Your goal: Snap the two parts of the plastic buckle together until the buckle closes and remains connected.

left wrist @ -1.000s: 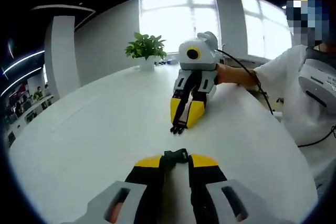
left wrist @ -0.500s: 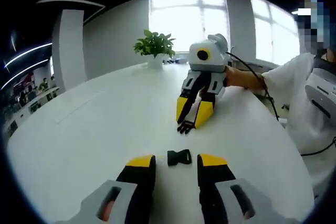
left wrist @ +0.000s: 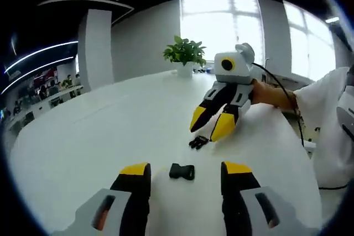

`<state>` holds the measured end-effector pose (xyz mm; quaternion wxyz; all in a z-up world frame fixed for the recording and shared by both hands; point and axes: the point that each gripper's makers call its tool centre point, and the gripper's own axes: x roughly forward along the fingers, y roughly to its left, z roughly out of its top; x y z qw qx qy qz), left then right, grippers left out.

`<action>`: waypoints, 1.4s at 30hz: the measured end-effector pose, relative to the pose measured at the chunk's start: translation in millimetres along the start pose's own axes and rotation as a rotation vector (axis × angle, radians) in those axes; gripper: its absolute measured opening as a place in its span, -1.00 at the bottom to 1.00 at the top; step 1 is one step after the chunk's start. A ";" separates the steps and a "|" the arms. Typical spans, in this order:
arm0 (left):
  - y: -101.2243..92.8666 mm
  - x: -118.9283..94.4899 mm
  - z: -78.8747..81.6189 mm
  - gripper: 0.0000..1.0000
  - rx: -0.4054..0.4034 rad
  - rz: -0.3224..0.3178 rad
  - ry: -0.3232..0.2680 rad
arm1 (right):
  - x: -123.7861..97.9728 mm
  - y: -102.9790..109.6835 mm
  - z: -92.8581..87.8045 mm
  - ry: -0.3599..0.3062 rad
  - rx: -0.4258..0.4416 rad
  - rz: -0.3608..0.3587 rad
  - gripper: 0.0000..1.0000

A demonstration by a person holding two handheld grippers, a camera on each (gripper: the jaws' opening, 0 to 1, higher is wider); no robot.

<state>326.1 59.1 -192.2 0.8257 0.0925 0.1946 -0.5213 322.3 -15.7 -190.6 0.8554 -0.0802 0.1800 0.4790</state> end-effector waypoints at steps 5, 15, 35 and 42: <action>2.6 -4.6 3.3 0.02 -0.100 0.120 -0.039 | -0.7 3.3 -0.5 -0.003 0.021 -0.033 -0.57; -3.9 5.3 -12.2 0.32 -0.147 0.178 0.020 | -0.9 3.5 -1.7 -0.008 0.042 -0.055 -0.56; -2.8 9.0 -11.9 -0.10 -0.180 0.235 0.017 | -3.7 5.5 -3.3 -0.011 0.058 -0.058 -0.61; -1.9 8.1 -12.4 -0.36 -0.155 0.245 0.022 | -3.2 7.0 -3.0 -0.015 0.067 -0.054 -0.62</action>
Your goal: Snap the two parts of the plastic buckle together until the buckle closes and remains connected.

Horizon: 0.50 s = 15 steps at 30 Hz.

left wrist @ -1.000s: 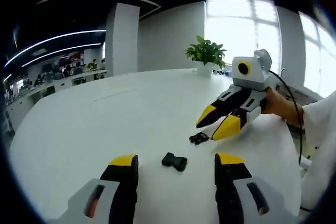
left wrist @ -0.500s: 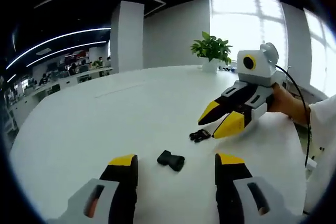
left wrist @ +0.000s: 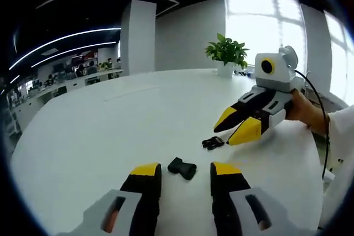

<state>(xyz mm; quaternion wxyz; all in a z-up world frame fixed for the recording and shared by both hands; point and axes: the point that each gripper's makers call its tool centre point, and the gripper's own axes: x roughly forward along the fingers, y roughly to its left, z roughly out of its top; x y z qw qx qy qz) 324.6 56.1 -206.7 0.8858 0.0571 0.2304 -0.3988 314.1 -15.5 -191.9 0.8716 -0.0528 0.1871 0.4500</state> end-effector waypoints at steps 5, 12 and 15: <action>1.3 1.0 -2.1 -0.48 0.006 -0.001 0.006 | -0.4 -0.6 0.1 -0.001 0.003 -0.003 -0.62; 4.0 1.0 -1.9 -0.62 0.010 -0.007 0.004 | -0.5 -1.7 0.8 -0.005 0.008 -0.005 -0.63; 4.7 0.5 -0.8 -0.62 0.014 -0.017 0.001 | -0.5 -2.2 1.6 -0.006 0.008 -0.006 -0.63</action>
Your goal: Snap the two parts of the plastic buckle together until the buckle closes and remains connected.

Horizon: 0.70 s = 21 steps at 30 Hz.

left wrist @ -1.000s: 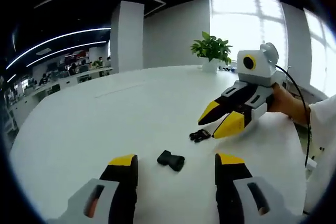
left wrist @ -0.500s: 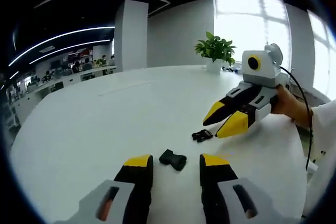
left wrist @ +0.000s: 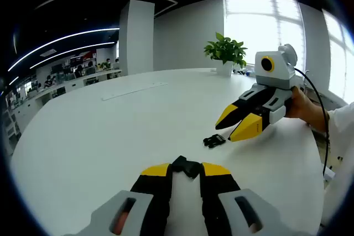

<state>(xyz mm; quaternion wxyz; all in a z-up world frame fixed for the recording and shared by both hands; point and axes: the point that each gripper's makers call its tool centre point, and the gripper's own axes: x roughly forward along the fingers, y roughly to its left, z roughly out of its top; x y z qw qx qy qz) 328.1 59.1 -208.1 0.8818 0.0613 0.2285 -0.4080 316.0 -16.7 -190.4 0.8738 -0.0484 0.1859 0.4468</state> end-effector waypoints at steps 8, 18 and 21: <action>2.1 -2.0 2.8 -0.63 0.032 -0.069 0.007 | -0.2 -0.3 1.2 -0.003 0.001 -0.001 -0.63; -2.3 -6.7 -2.3 -0.63 0.068 -0.256 0.072 | -1.7 3.0 0.1 0.001 -0.007 0.001 -0.63; -5.1 -8.0 -2.2 -0.63 0.059 -0.321 0.069 | -1.7 3.3 -1.2 0.005 -0.008 0.002 -0.63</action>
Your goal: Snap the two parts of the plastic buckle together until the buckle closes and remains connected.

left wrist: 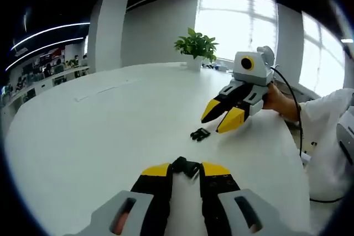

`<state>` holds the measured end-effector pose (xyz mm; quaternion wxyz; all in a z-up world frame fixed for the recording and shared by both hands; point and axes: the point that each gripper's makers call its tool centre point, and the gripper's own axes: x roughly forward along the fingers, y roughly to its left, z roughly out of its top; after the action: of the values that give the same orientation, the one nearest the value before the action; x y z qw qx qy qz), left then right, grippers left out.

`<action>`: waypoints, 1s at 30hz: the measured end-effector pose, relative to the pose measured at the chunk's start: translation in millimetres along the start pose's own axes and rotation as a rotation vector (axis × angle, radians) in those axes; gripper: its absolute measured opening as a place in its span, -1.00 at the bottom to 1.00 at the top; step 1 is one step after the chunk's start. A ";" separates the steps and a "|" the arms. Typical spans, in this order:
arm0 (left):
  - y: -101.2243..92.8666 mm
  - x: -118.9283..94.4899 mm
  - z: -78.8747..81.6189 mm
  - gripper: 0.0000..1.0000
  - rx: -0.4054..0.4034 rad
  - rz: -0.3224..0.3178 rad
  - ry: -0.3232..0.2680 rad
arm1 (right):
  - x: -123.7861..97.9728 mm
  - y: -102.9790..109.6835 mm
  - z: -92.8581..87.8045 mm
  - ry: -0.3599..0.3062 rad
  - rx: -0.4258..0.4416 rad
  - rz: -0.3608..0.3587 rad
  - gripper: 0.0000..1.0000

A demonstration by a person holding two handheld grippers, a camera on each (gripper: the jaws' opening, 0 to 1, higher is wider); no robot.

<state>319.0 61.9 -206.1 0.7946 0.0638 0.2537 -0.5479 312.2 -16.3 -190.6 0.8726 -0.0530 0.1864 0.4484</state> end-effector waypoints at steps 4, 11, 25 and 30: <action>4.0 0.4 -0.5 -0.63 0.033 -0.025 0.007 | 0.0 -0.2 -1.3 0.006 -0.003 0.001 -0.63; 4.5 1.2 -0.4 -0.63 0.171 -0.099 0.032 | 0.1 -1.0 -1.8 0.012 -0.008 0.002 -0.63; 14.2 3.5 2.7 -0.53 0.132 -0.071 0.018 | 2.2 -6.8 -4.9 0.027 -0.019 -0.006 -0.61; 6.6 3.6 2.7 -0.27 0.127 -0.036 0.022 | 3.3 -9.0 -5.6 0.028 -0.026 -0.013 -0.59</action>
<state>326.9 60.5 -206.6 0.7760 0.1155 0.2284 -0.5765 319.6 -20.6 -197.7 0.8719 -0.0717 0.1924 0.4445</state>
